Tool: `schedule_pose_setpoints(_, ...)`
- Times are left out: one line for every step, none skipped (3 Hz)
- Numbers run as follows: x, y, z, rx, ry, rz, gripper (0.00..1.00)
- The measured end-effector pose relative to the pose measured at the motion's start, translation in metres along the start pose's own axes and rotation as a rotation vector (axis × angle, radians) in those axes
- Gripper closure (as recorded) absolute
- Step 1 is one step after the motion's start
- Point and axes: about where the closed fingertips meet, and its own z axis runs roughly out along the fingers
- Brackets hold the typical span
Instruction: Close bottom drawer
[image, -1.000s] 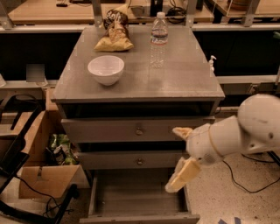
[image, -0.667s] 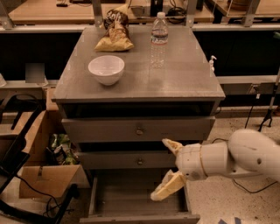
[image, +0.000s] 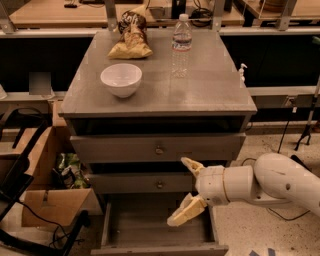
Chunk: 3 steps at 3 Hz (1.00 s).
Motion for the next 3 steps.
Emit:
schedule_pose_setpoints(0.033,-0.001,0.02,0.025,-0.001,0.022,0.0)
schedule_pose_setpoints(0.109,0.004,0.041,0.086,0.013,0.036,0.0)
schedule_pose_setpoints(0.222,0.009,0.058,0.165,0.027,-0.02,0.0)
